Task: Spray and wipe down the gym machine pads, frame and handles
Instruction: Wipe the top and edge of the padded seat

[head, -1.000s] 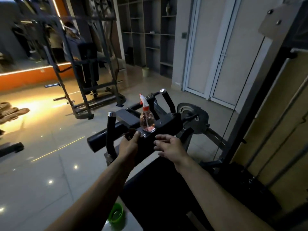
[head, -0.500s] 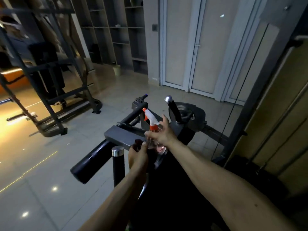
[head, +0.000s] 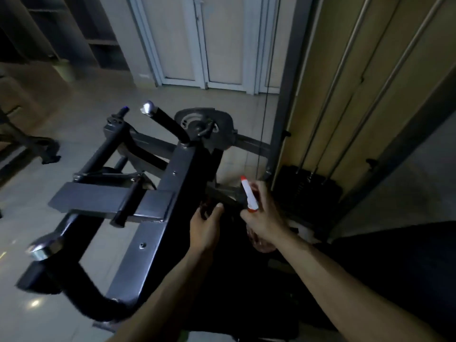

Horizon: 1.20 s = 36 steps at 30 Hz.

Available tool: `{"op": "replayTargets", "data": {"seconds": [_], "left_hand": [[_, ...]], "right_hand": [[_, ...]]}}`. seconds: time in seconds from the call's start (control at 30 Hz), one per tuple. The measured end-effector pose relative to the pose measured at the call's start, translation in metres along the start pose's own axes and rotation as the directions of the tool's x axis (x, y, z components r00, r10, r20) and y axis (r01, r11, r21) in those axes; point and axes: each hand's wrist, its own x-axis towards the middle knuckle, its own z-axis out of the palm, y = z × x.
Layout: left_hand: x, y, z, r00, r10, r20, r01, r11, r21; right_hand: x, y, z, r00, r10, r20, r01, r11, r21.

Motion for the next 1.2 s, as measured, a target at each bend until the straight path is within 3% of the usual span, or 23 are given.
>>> {"op": "replayTargets", "data": {"seconds": [0.1, 0.27, 0.4, 0.5, 0.77, 1.0, 1.1, 1.2], "left_hand": [[0.004, -0.054, 0.018, 0.976, -0.216, -0.017, 0.217, 0.976, 0.036], [0.028, -0.116, 0.016, 0.896, -0.387, -0.220, 0.424, 0.892, 0.157], [0.069, -0.147, 0.026, 0.883, -0.298, -0.362, 0.399, 0.882, 0.249], [0.096, -0.157, 0.033, 0.883, -0.201, -0.423, 0.363, 0.864, 0.348], [0.117, -0.188, 0.030, 0.831, -0.209, -0.516, 0.374, 0.895, 0.241], [0.110, -0.210, 0.038, 0.842, -0.270, -0.468, 0.430, 0.860, 0.276], [0.112, -0.216, 0.051, 0.860, -0.301, -0.412, 0.434, 0.857, 0.278], [0.115, -0.224, 0.067, 0.882, -0.298, -0.365, 0.415, 0.859, 0.299]], "right_hand": [[-0.003, 0.065, 0.014, 0.983, 0.108, 0.150, -0.099, 0.993, -0.062], [0.010, 0.140, 0.071, 0.864, 0.219, 0.453, -0.172, 0.975, -0.142], [0.044, 0.166, 0.126, 0.900, 0.207, 0.384, -0.115, 0.962, -0.248], [0.078, 0.179, 0.158, 0.894, 0.177, 0.411, -0.068, 0.961, -0.267], [0.127, 0.194, 0.198, 0.885, 0.055, 0.463, 0.116, 0.936, -0.333], [0.105, 0.222, 0.179, 0.884, 0.215, 0.416, -0.117, 0.962, -0.248], [0.093, 0.255, 0.153, 0.852, 0.365, 0.376, -0.297, 0.927, -0.228], [0.081, 0.293, 0.130, 0.820, 0.441, 0.365, -0.383, 0.897, -0.222]]}}
